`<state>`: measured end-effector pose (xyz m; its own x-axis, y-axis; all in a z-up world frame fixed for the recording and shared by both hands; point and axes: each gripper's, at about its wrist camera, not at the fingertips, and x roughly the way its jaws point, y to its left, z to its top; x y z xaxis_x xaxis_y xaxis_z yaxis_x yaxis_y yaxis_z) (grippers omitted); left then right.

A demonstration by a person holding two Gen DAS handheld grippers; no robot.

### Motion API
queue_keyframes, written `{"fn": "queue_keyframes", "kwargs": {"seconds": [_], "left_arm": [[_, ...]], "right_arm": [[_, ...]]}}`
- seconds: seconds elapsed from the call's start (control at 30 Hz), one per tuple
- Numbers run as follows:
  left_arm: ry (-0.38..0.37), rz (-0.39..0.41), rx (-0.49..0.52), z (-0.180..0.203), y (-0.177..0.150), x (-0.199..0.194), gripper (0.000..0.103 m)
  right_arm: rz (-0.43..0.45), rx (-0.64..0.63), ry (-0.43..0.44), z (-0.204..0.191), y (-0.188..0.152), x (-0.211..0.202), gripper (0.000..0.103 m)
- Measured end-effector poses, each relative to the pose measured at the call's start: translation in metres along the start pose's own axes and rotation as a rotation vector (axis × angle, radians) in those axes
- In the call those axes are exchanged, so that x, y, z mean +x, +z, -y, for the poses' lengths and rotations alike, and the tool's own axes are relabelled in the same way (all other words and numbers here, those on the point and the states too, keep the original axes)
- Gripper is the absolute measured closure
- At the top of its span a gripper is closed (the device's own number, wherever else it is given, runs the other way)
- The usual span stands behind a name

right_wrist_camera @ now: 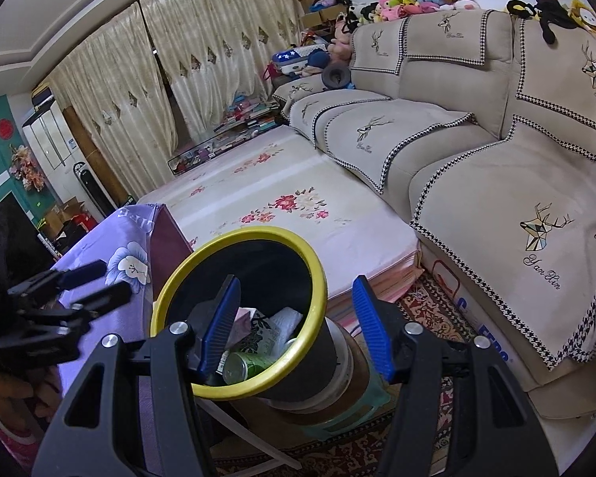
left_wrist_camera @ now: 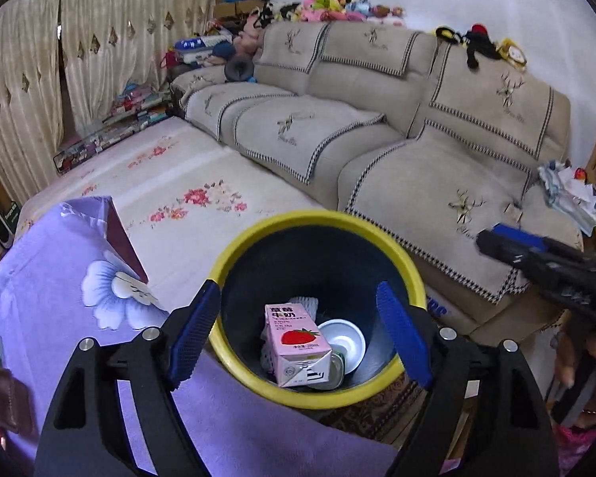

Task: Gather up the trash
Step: 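Carry the strawberry carton over the yellow bin and open the left gripper, then move the right gripper to the brown plastic tray and grasp it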

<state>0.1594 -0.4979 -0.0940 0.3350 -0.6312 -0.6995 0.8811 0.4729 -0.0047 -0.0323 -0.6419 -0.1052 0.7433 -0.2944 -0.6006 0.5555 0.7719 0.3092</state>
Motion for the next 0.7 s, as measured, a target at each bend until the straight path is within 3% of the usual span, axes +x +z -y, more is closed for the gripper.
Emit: {"fn": "queue_keyframes", "kwargs": {"seconds": [0.13, 0.33, 0.43, 0.7], "left_arm": [[0.029, 0.066, -0.004, -0.013, -0.014, -0.044, 0.018], [0.064, 0.125, -0.099, -0.050, -0.046, -0.102, 0.017], [0.120, 0.163, -0.155, -0.078, -0.069, -0.133, 0.017], [0.357, 0.260, -0.301, -0.167, -0.140, -0.217, 0.015]], "right_arm": [[-0.007, -0.011, 0.014, -0.008, -0.001, 0.001, 0.047], [-0.026, -0.046, 0.031, -0.030, -0.003, 0.005, 0.047], [-0.036, -0.070, 0.042, -0.042, -0.005, 0.008, 0.046], [-0.096, -0.181, 0.106, -0.109, -0.017, 0.024, 0.046]]}}
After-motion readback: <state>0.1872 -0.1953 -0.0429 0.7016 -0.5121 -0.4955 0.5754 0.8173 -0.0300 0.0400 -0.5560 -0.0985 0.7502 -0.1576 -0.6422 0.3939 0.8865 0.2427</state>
